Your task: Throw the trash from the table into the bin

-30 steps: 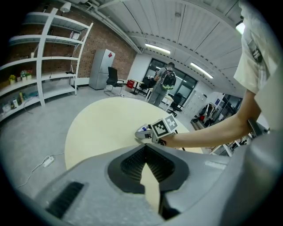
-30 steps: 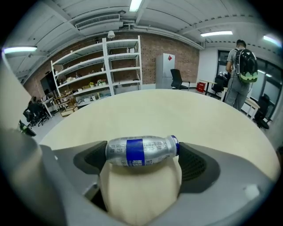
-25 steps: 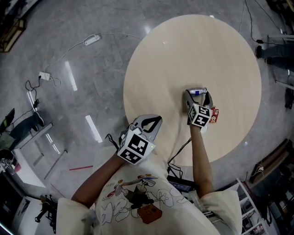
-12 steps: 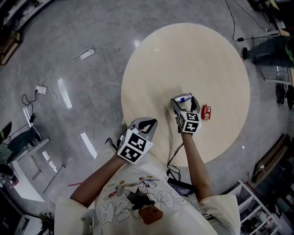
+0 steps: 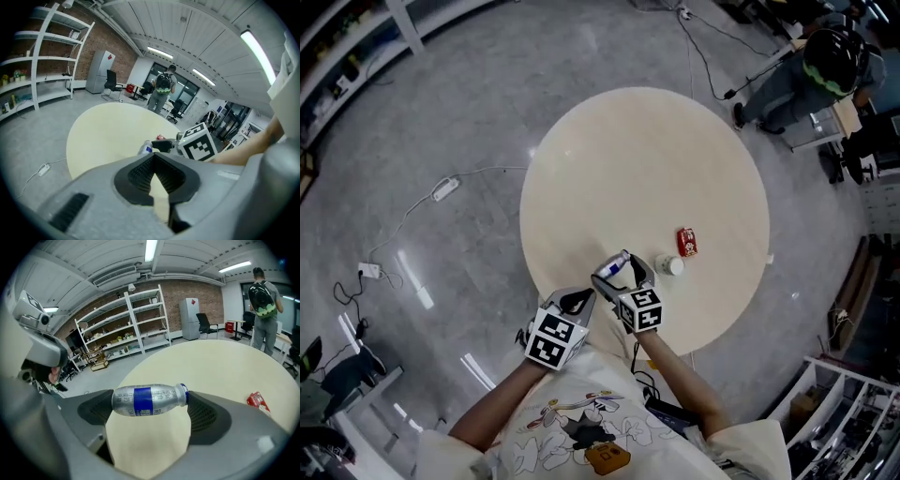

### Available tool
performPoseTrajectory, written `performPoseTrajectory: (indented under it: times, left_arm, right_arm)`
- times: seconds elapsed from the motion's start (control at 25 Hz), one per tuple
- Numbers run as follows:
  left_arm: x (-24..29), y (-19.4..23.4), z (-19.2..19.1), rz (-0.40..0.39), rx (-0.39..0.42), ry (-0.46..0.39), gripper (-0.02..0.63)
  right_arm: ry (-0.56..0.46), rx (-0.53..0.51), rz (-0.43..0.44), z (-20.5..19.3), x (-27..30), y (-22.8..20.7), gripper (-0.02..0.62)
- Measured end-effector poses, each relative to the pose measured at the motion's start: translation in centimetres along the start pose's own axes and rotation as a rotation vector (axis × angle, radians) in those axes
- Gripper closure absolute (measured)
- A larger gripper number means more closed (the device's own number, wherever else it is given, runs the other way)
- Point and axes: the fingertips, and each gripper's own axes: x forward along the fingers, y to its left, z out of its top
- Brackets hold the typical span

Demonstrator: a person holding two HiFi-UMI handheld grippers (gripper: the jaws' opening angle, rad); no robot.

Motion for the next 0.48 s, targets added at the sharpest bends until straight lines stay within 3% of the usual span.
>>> performPoseTrajectory:
  times: [0.16, 0.48]
  left_arm:
    - [-0.1, 0.0, 0.8, -0.048, 0.036, -0.02, 0.6]
    - [0.9, -1.1, -0.4, -0.187, 0.052, 0.019, 0.6]
  right_arm:
    - [-0.029, 0.067, -0.029, -0.9, -2.2, 1.5, 0.095]
    - [-0.077, 0.184, -0.147, -3.3, -6.4, 3.2, 0.095]
